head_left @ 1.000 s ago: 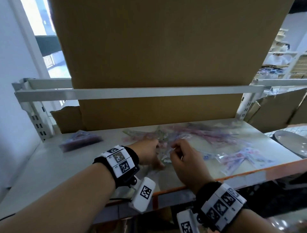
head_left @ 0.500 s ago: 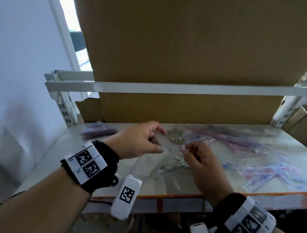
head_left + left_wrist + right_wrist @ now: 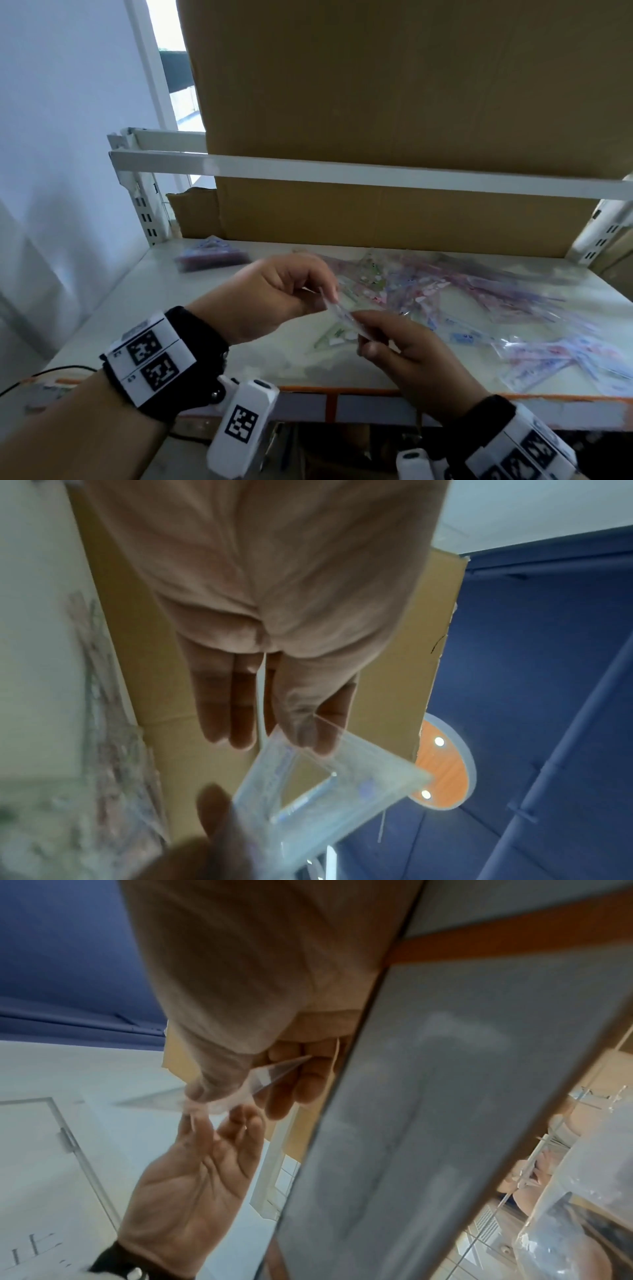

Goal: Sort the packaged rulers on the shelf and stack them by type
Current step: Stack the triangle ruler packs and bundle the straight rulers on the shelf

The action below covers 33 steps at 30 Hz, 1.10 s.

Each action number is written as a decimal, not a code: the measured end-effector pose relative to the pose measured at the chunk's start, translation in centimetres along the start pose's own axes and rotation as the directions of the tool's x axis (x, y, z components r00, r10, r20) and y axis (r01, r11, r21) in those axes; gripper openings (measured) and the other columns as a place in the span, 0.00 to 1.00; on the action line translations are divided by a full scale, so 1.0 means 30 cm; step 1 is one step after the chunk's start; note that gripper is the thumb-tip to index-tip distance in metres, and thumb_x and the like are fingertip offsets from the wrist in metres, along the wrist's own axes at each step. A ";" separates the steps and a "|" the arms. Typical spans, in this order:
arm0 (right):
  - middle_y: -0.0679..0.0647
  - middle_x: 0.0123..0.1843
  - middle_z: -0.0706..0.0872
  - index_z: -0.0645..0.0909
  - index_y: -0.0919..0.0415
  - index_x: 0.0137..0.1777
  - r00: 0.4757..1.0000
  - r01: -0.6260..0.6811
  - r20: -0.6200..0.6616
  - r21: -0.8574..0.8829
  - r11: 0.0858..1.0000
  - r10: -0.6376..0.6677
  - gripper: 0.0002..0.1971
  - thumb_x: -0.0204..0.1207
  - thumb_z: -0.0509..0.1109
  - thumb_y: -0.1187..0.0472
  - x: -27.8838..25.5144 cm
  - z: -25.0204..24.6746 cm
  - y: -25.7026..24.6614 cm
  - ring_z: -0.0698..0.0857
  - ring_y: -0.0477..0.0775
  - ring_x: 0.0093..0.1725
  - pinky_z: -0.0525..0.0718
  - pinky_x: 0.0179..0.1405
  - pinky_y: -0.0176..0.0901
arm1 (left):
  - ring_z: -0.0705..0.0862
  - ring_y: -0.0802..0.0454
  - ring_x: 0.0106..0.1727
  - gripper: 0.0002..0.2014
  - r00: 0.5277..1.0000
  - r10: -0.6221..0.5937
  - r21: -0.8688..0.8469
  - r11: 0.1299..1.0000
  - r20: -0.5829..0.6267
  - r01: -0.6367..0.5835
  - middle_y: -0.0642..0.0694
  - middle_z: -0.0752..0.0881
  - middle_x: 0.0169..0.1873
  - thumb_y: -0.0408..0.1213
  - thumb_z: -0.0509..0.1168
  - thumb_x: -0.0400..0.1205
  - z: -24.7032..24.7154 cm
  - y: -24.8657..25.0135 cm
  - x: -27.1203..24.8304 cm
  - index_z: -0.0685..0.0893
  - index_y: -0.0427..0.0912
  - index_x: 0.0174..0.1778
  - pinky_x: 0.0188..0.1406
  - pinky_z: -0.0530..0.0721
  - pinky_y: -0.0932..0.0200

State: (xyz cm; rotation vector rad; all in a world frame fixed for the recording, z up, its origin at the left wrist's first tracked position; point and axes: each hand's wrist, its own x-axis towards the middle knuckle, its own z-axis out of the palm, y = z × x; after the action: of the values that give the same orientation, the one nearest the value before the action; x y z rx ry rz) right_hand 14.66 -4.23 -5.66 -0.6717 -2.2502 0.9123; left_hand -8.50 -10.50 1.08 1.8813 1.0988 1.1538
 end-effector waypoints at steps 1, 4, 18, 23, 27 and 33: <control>0.32 0.48 0.85 0.78 0.30 0.61 1.000 0.006 -0.007 -0.001 1.000 -0.006 0.16 0.73 0.69 0.42 -0.001 0.001 0.002 0.83 0.36 0.49 0.77 0.48 0.25 | 0.85 0.40 0.51 0.10 1.000 -0.019 0.079 0.997 -0.014 0.020 0.39 0.86 0.47 0.21 0.69 0.77 -0.012 -0.012 -0.018 0.88 0.41 0.44 0.55 0.84 0.41; 0.36 0.41 0.85 0.81 0.28 0.57 1.000 -0.024 0.014 0.042 0.999 0.023 0.18 0.71 0.78 0.50 0.002 0.008 0.022 0.83 0.38 0.41 0.78 0.42 0.27 | 0.87 0.50 0.51 0.15 0.995 -0.102 0.289 0.952 -0.010 0.101 0.51 0.87 0.46 0.24 0.71 0.77 -0.018 -0.045 -0.080 0.89 0.52 0.45 0.56 0.85 0.45; 0.39 0.39 0.82 0.82 0.45 0.62 0.954 0.295 0.188 -0.453 0.841 -0.233 0.23 0.74 0.67 0.33 0.004 0.048 -0.009 0.82 0.47 0.39 0.81 0.38 0.43 | 0.88 0.67 0.37 0.12 0.895 -0.424 0.335 0.831 -0.138 0.445 0.65 0.90 0.38 0.45 0.69 0.82 0.006 0.002 -0.251 0.79 0.64 0.59 0.36 0.82 0.72; 0.38 0.44 0.82 0.80 0.44 0.61 0.971 0.229 0.162 -0.439 0.869 -0.174 0.22 0.76 0.63 0.32 0.006 0.049 -0.005 0.82 0.47 0.45 0.80 0.44 0.46 | 0.89 0.60 0.36 0.07 0.903 -0.360 0.280 0.864 -0.234 0.417 0.59 0.91 0.38 0.38 0.69 0.82 -0.113 0.066 -0.255 0.82 0.58 0.48 0.35 0.86 0.69; 0.33 0.50 0.81 0.80 0.41 0.64 0.994 0.082 0.101 -0.389 0.917 -0.046 0.13 0.81 0.67 0.47 0.034 0.029 0.012 0.80 0.39 0.52 0.81 0.52 0.43 | 0.90 0.62 0.39 0.04 0.892 -0.392 0.310 0.839 -0.227 0.448 0.59 0.91 0.37 0.39 0.69 0.82 -0.122 0.032 -0.241 0.81 0.53 0.43 0.34 0.84 0.69; 0.37 0.78 0.71 0.66 0.37 0.78 0.929 0.099 0.315 -0.716 0.691 0.194 0.25 0.81 0.63 0.43 0.165 -0.010 0.028 0.70 0.50 0.75 0.71 0.72 0.52 | 0.88 0.63 0.36 0.03 0.853 -0.480 0.341 0.782 -0.203 0.521 0.59 0.92 0.38 0.40 0.69 0.82 -0.177 -0.024 -0.279 0.82 0.51 0.44 0.30 0.80 0.72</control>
State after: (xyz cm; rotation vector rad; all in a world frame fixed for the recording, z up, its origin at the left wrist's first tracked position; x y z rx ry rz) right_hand 11.67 -0.38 -4.39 -0.9590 -2.9731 0.1008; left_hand -15.72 -17.14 -0.45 1.6427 1.8660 0.7656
